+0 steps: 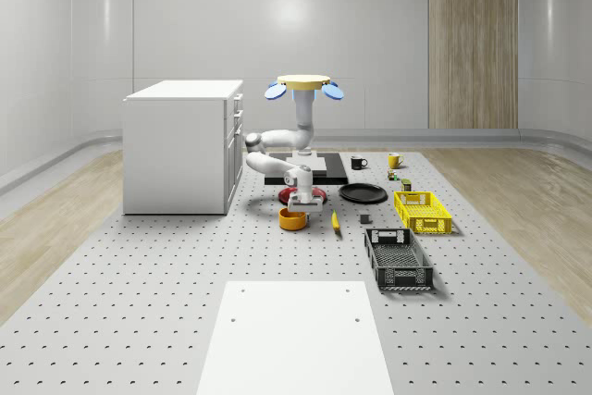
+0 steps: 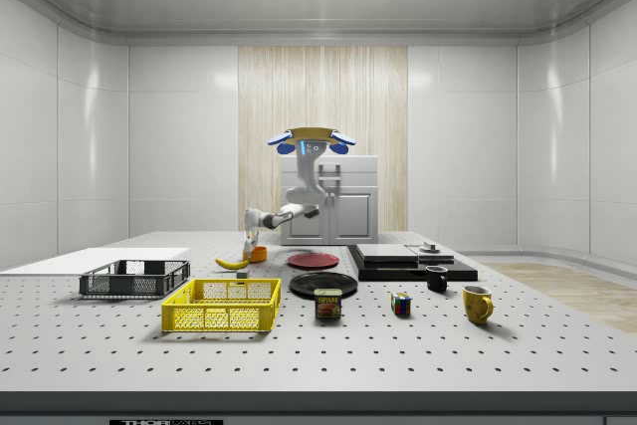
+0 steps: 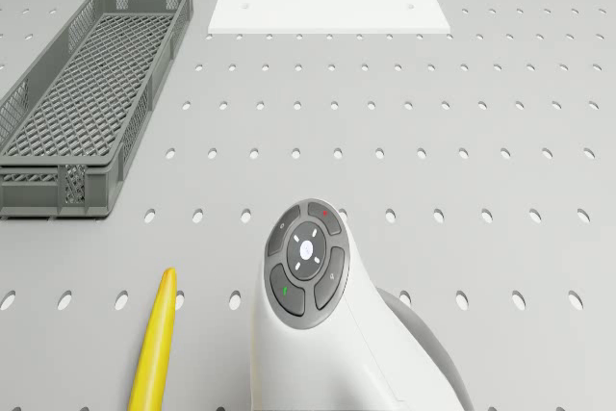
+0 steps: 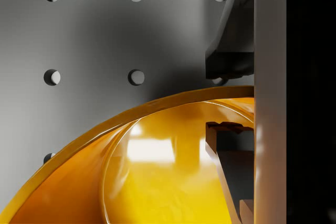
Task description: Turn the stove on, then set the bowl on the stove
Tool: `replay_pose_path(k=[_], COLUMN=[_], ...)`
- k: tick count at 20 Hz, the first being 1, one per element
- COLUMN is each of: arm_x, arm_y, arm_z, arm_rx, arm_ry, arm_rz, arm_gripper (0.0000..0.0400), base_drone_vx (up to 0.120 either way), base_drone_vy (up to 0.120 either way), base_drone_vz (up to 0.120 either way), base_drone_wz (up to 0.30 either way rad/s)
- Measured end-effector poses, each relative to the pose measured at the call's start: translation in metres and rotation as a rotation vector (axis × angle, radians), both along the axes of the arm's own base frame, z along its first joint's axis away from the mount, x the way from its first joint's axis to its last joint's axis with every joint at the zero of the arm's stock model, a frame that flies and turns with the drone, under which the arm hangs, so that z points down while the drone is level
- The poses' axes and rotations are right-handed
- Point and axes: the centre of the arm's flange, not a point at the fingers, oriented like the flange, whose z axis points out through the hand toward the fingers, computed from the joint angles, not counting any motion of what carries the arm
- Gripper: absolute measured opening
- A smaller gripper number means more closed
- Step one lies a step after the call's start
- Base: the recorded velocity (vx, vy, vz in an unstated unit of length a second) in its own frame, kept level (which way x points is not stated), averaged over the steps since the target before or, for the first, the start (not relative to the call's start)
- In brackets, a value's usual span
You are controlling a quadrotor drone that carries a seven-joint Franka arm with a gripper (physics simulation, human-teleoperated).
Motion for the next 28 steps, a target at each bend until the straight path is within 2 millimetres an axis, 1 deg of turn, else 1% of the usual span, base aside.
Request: replay_pose_path(k=[6,11,14,20,26,28], arm_x=[0.0,0.0,0.0,0.0,0.0,0.0], arm_y=[0.0,0.0,0.0,0.0,0.0,0.0], arm_z=[-0.002,-0.019,-0.032,-0.046,-0.05,-0.051], arm_rx=[0.0,0.0,0.0,0.0,0.0,0.0], arm_ry=[0.0,0.0,0.0,0.0,0.0,0.0], arm_rz=[0.0,0.0,0.0,0.0,0.0,0.0], arm_gripper=[0.0103,0.0101,0.01,0.01,0.01,0.01], base_drone_vx=[0.0,0.0,-0.013,-0.12,-0.12,-0.12], base_drone_vy=[0.0,0.0,0.0,0.12,0.12,0.06], base_drone_vz=[0.0,0.008,0.12,0.12,0.12,0.04], base_drone_wz=[0.0,0.0,0.0,0.0,0.0,0.0])
